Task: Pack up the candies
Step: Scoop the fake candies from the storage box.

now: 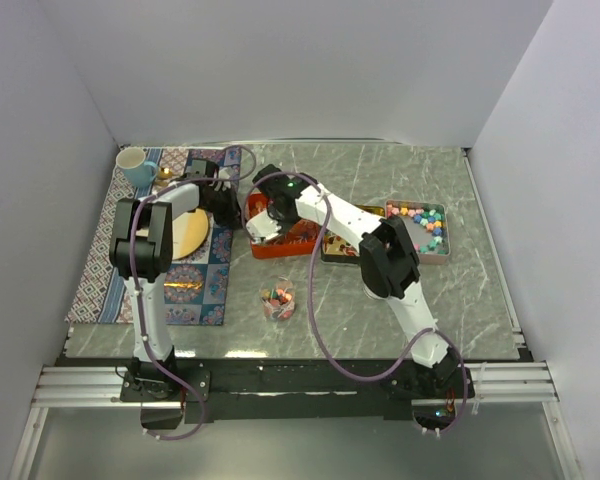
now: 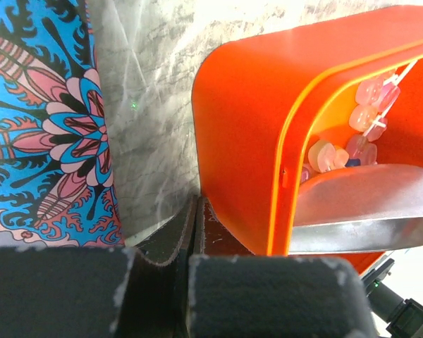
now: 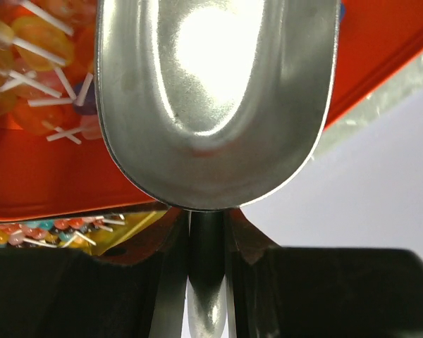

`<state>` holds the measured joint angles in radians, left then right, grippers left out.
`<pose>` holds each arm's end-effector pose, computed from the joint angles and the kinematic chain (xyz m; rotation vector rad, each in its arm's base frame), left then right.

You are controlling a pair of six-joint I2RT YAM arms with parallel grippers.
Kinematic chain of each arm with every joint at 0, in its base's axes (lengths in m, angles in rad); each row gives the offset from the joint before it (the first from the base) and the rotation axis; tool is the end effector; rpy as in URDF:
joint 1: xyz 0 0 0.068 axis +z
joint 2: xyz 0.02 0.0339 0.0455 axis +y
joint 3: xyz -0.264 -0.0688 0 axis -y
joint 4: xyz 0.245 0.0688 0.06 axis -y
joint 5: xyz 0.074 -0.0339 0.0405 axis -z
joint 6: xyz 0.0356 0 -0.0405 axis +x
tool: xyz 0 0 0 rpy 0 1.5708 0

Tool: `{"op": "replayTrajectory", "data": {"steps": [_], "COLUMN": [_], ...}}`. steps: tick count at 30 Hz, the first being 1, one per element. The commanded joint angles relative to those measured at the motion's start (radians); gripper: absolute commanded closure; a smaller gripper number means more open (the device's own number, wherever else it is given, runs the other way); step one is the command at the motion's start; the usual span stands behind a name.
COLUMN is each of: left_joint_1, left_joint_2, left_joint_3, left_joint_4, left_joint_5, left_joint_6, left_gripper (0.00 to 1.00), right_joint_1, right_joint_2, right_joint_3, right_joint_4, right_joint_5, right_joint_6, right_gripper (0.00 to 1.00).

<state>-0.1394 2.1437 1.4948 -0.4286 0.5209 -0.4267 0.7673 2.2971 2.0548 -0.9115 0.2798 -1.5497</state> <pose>0.4375 -0.0793 0.1427 -0.2058 2.6800 -0.8749 0.3605 0.3340 0.2114 -2.5346 1.1997 -0.5910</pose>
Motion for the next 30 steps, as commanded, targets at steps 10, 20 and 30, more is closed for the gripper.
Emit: {"op": "replayTrajectory", "data": {"steps": [10, 20, 30], "left_joint_1": [-0.009, 0.029, 0.077], "left_joint_2": [-0.051, -0.067, -0.113], "left_joint_3": [0.053, 0.084, 0.104], "left_joint_4": [0.004, -0.019, -0.052], "left_joint_5": [0.047, 0.05, 0.039], "left_joint_6": [0.023, 0.045, 0.072], "left_gripper": [0.99, 0.99, 0.99], "right_joint_1": [-0.037, -0.095, -0.171], "right_joint_2": [0.072, 0.045, -0.092], "right_joint_3": [0.206, 0.205, 0.059], "right_joint_4": [-0.349, -0.268, -0.093], "right_joint_5": [-0.424, -0.531, -0.637], "right_joint_6": [0.076, 0.227, 0.421], "right_gripper": [1.0, 1.0, 1.0]}}
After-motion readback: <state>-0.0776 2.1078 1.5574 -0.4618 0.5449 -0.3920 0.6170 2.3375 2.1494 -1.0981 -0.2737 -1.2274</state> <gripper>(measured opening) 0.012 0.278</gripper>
